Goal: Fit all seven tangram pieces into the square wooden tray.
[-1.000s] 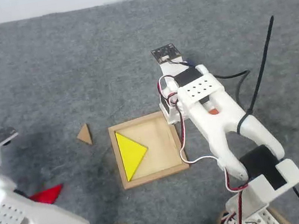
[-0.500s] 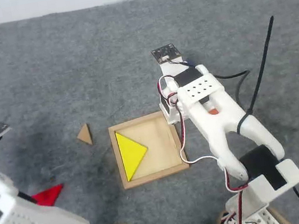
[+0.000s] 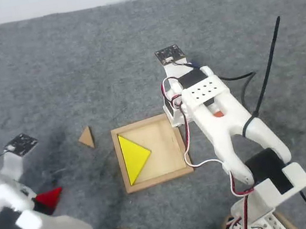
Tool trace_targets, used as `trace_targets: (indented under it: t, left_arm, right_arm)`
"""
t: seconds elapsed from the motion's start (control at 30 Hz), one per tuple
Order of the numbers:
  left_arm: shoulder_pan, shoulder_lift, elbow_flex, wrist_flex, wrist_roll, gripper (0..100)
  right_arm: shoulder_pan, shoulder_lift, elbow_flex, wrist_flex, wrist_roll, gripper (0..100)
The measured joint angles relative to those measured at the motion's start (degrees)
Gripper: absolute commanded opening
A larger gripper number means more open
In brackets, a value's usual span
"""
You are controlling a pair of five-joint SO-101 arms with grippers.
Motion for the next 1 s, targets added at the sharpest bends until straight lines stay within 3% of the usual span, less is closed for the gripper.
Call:
trace_targets:
  t: [0.67,1.0]
  left_arm:
    - [1.4,-1.8,2.4,-1.4,-0.5,29]
    - [1.2,-1.6,-0.5,8.9,-3.0,21]
  right_arm:
    - [0.0,0.0,0.0,0.0,0.0,11.9]
    - [0.0,0.0,0.0,0.0,0.0,11.9]
